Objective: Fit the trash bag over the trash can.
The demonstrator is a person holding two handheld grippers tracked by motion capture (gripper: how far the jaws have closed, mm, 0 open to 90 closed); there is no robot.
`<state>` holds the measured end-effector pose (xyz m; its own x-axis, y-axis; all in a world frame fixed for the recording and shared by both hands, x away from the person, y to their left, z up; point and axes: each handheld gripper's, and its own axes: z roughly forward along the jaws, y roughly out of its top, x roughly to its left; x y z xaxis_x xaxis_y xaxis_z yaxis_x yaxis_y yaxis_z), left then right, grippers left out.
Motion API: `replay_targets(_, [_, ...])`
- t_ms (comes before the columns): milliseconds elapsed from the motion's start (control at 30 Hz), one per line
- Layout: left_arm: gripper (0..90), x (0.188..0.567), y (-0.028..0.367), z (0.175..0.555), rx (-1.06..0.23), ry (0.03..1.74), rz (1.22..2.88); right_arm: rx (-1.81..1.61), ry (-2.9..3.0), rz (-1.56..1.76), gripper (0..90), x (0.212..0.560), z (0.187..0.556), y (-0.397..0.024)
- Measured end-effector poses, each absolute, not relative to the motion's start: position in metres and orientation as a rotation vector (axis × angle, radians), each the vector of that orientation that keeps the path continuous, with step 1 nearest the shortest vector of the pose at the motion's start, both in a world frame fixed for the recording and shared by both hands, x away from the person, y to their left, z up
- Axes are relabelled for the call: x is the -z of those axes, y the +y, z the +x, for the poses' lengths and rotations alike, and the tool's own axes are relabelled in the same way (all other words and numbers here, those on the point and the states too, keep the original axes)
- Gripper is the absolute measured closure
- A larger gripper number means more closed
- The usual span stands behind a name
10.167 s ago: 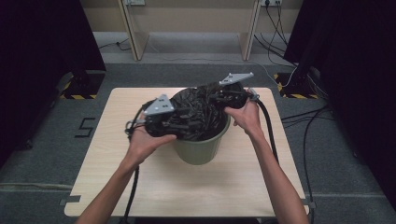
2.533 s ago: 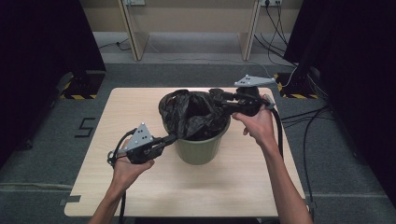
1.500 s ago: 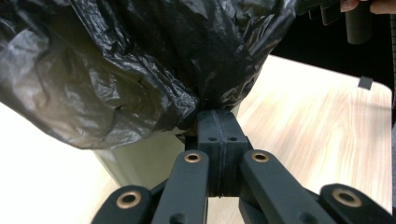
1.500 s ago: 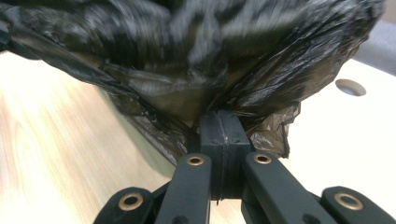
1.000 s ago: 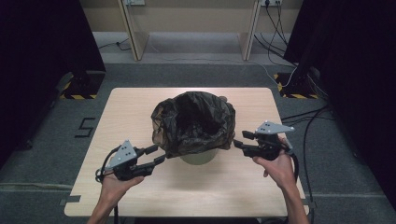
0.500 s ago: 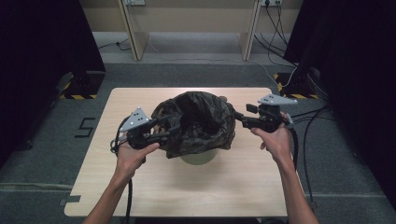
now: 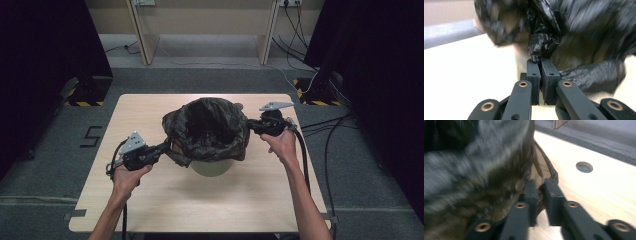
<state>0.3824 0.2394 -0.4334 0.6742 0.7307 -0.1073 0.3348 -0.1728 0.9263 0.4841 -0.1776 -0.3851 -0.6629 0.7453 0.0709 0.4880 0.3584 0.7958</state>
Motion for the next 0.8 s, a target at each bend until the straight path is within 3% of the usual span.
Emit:
replay_targets(67, [86.8, 0.445, 0.239, 0.383, -0.425, 0.869, 1.790, -1.203, 2.350, 1.089, 89.9, 0.393, 0.485, -0.177])
replay_targets(400, [84.6, 0.490, 0.235, 0.368, -0.389, 0.904, 1.900, -1.089, 2.430, 1.059, 90.0, 0.440, 0.464, -0.184])
replay_targets(467, [80.9, 0.489, 0.240, 0.365, -0.387, 0.905, 1.885, -1.086, 2.397, 1.071, 82.1, 0.437, 0.458, -0.189])
replay_targets(567, [70.9, 0.477, 0.248, 0.357, -0.397, 0.892, 1.856, -1.089, 2.303, 1.099, 63.3, 0.422, 0.444, -0.198])
replay_targets(800, [53.7, 0.447, 0.249, 0.337, -0.422, 0.805, 1.840, -1.223, 2.275, 0.958, 46.3, 0.392, 0.399, -0.196])
